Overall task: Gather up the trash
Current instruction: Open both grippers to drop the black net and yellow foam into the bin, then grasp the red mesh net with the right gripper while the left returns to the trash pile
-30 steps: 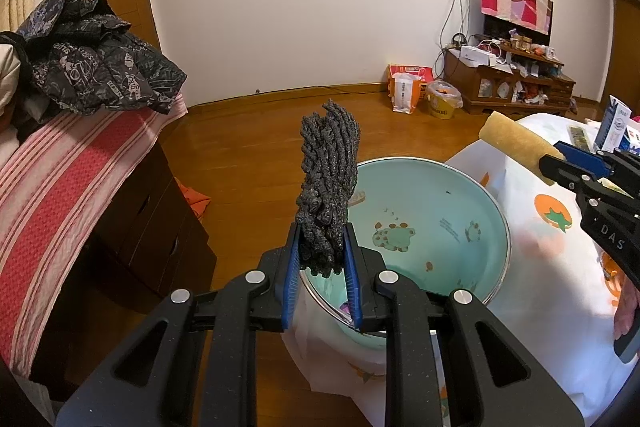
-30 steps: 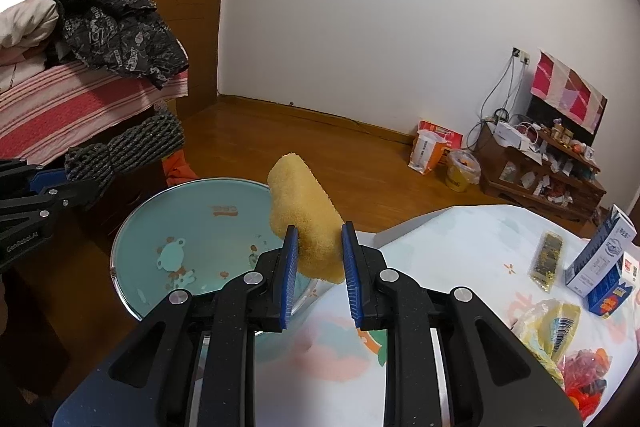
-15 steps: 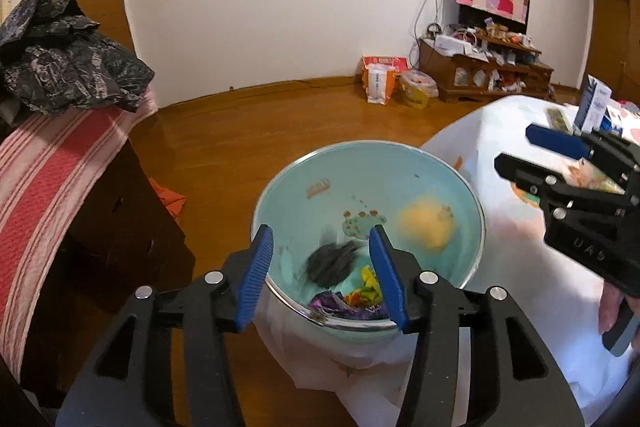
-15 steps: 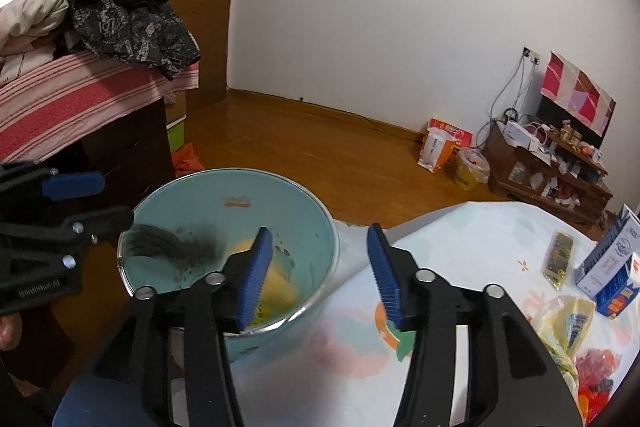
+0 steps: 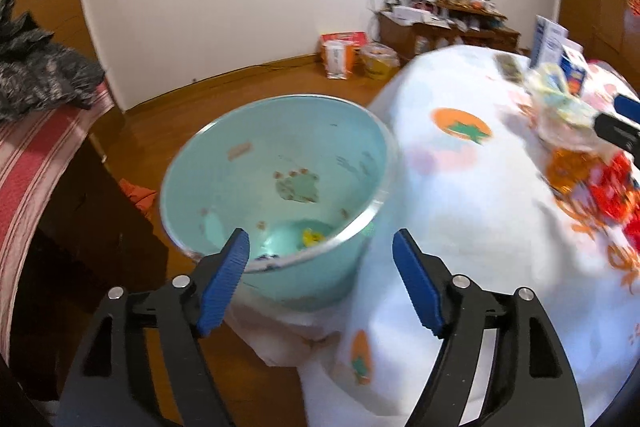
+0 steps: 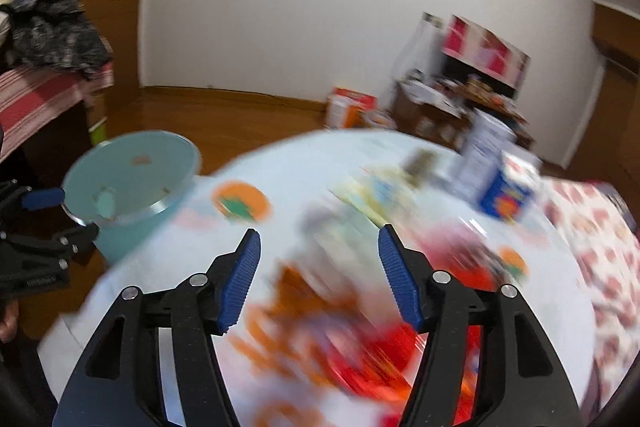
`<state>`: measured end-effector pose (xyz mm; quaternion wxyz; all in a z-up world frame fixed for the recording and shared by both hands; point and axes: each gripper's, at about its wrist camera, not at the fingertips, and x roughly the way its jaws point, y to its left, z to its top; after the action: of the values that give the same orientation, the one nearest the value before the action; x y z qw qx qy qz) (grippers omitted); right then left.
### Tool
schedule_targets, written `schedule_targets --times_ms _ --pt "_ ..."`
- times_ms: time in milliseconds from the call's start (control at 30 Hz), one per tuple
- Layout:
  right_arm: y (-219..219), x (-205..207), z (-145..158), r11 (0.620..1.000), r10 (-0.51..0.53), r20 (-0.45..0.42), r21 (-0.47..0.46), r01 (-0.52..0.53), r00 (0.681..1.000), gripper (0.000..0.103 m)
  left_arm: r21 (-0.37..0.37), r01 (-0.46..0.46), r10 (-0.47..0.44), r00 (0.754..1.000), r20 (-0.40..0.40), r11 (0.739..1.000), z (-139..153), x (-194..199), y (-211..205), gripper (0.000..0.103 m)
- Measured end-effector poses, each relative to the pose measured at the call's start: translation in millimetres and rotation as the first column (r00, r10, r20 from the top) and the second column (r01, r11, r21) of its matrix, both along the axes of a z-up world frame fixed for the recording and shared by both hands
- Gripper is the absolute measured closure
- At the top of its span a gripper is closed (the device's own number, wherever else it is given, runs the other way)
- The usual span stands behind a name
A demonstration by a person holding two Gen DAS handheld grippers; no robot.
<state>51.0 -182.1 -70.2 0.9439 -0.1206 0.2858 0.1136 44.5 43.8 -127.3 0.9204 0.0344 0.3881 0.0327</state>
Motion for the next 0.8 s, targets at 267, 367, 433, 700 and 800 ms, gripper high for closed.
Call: schedule_targets --times_ms 267,367,433,700,800 --pt "-66 -39 -38 0.990 -0.112 -0.074 -0.089 0.106 0.991 0.036 0.008 0.082 -0.082 0.996 -0.023 0.997 -1 1 -40 0.025" --pt "-93 -42 -48 0.984 -0.159 -0.099 -0.094 0.150 0.982 0.036 0.016 0.108 -0.108 0.994 -0.016 0.994 3 3 -52 0.022" --pt "-110 -45 -51 0.978 -0.191 -0.104 -0.100 0.181 0.976 0.036 0.019 0.123 -0.122 0.992 -0.012 0.992 6 5 -61 0.020" --pt "-180 -60 -49 0.943 -0.325 -0.092 -0.100 0.316 0.941 0.036 0.018 0.168 -0.168 0.986 0.002 0.986 16 13 -87 0.020" --pt "-196 -66 -48 0.927 -0.369 -0.088 -0.099 0.361 0.925 0.034 0.026 0.166 -0.166 0.986 0.008 0.986 17 18 -93 0.020"
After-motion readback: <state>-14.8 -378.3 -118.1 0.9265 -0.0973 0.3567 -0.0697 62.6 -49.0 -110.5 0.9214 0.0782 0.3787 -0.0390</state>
